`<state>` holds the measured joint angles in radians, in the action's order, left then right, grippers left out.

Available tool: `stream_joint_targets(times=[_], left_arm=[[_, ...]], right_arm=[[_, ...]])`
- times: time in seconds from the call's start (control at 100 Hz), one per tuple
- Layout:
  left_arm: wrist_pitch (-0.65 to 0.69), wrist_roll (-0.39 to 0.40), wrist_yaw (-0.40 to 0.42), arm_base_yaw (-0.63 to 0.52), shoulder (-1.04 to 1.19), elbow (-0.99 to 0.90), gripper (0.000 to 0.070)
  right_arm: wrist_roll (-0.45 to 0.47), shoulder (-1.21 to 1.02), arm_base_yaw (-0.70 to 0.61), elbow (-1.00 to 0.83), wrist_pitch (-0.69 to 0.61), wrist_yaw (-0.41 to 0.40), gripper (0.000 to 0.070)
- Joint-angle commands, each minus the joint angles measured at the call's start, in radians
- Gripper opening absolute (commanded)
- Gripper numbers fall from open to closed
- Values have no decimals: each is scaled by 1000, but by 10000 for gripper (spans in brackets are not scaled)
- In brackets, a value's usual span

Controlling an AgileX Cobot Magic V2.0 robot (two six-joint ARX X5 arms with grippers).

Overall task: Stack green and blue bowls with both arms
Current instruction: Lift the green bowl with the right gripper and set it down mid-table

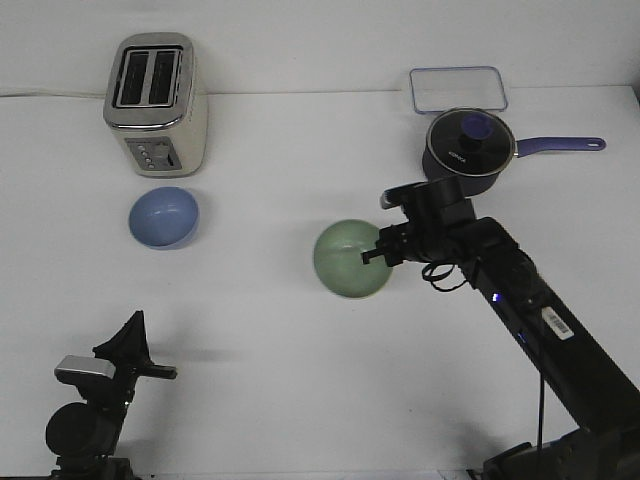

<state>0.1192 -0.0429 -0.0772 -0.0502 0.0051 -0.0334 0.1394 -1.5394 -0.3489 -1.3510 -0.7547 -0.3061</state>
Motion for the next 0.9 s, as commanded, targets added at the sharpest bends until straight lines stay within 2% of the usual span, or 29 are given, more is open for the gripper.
stream_joint_targets(times=[0.0, 0.45, 0.89], left_arm=[[11, -2, 3, 0, -2, 19, 12], [11, -2, 2, 0, -2, 19, 12], [11, -2, 3, 0, -2, 19, 12]], right_arm=[[23, -43, -37, -9, 23, 2, 0], [29, -246, -185, -9, 87, 19, 0], [29, -263, -229, -8, 116, 63, 0]])
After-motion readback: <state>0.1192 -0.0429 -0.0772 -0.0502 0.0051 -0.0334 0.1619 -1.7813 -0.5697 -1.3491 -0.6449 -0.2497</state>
